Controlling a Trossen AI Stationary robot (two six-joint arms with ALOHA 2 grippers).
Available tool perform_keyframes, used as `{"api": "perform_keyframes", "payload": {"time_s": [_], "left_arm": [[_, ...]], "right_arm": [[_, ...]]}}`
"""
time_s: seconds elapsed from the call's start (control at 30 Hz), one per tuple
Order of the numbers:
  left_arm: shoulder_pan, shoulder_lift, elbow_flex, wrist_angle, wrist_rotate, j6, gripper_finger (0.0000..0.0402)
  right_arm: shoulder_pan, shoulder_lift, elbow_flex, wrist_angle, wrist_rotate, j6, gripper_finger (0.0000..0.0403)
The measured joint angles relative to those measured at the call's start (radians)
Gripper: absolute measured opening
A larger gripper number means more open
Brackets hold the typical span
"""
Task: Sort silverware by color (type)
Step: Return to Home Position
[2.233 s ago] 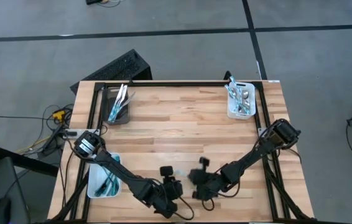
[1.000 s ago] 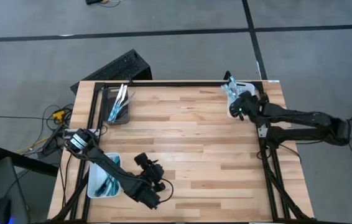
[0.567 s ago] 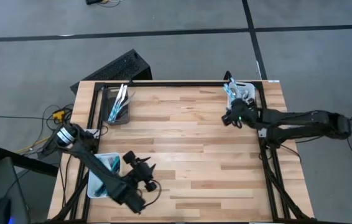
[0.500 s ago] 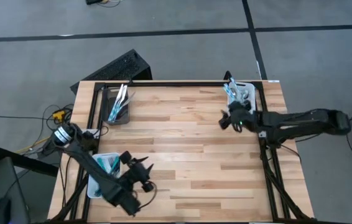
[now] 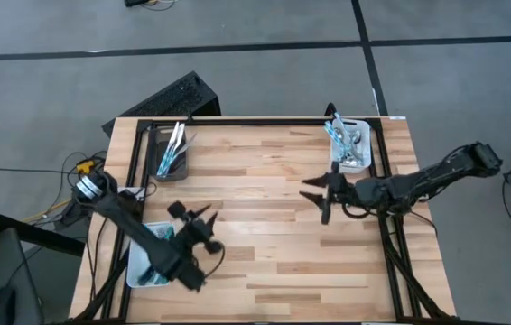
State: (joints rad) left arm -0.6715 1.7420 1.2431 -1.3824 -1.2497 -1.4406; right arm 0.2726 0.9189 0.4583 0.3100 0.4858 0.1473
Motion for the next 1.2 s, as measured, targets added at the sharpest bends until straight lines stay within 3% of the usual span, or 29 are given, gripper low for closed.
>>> {"api": "perform_keyframes", "payload": {"time_s": [0.13,0.27,0.4,0.53,0.6,0.7,0.77,0.87,1.1,1.2], "left_arm": [[0.086,-0.141,-0.171,0.271,-0.001,0.188,0.0087],[0.154,-0.298,-0.395,0.749,0.067,0.508,0.0054],[0.217,-0.412,-0.629,1.338,0.255,0.884,0.0027],[0.315,-0.455,-0.828,1.923,0.527,1.212,0.0006],[0.375,-0.457,-0.907,2.168,0.653,1.295,0.0002],[0.457,-0.457,-0.981,2.406,0.781,1.343,0.0002],[0.492,-0.461,-1.008,2.469,0.816,1.352,0.0],[0.512,-0.527,-1.027,2.415,0.823,1.369,0.0],[0.5,-0.97,-0.993,1.814,0.814,1.316,0.0],[0.487,-1.166,-0.987,1.655,0.798,1.332,0.0]], "right_arm": [[0.006,0.016,0.0,0.091,-0.177,-0.004,0.0186],[0.05,0.03,0.0,0.071,-0.221,0.018,0.0179],[0.136,0.07,0.0,0.095,-0.216,0.01,0.0173],[0.225,0.142,0.0,0.191,-0.136,-0.066,0.0167],[0.259,0.184,0.0,0.29,-0.133,-0.15,0.0164],[0.281,0.213,0.0,0.38,-0.175,-0.243,0.0156],[0.266,0.212,0.0,0.38,-0.182,-0.254,0.015],[0.225,0.183,0.0,0.308,-0.179,-0.238,0.0141],[0.156,-0.042,0.0,0.053,-0.224,-0.196,0.0132],[0.159,-0.159,0.0,-0.053,-0.224,-0.172,0.0132]]}}
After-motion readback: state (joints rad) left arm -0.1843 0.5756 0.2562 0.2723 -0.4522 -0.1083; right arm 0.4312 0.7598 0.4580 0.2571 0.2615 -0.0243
